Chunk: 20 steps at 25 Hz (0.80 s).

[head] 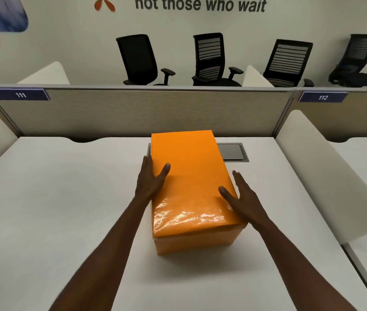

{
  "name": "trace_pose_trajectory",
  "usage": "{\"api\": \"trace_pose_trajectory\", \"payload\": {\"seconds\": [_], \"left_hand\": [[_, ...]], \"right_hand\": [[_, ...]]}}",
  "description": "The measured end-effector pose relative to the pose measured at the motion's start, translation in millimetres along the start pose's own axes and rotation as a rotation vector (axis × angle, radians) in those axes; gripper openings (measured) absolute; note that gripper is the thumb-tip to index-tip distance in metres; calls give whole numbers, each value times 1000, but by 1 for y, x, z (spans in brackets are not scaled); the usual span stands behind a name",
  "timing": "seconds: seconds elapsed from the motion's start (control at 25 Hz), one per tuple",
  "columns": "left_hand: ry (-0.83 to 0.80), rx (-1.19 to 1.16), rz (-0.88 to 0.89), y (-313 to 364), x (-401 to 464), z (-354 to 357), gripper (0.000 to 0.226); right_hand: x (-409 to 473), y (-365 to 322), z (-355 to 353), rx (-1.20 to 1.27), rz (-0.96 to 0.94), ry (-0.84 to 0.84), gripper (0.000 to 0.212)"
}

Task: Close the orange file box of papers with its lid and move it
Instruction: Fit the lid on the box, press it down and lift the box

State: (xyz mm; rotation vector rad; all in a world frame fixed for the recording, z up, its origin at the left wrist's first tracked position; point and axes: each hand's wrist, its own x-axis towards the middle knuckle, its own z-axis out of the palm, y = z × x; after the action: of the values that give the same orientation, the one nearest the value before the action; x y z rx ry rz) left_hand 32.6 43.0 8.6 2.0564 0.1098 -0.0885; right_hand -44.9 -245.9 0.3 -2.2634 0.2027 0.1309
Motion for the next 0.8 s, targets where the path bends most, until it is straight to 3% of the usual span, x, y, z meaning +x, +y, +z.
{"api": "trace_pose_trajectory", "payload": {"seconds": [0.12, 0.36, 0.56, 0.68, 0.8], "left_hand": [[-76, -186, -82, -22, -49, 7, 105], [-87, -177, -76, -22, -46, 3, 83], [-130, -162, -69, -22, -54, 0, 84], [-22, -344, -158, -29, -76, -4, 92], [21, -474, -109, -52, -121, 1, 90]], "right_hand": [[-30, 12, 9, 123, 69, -82, 88], [-35, 4, 21, 311, 99, -45, 80], [-39, 9, 19, 366, 138, -21, 85], [-50, 18, 29, 559, 182, 111, 85], [-59, 25, 33, 698, 189, 52, 68]]}}
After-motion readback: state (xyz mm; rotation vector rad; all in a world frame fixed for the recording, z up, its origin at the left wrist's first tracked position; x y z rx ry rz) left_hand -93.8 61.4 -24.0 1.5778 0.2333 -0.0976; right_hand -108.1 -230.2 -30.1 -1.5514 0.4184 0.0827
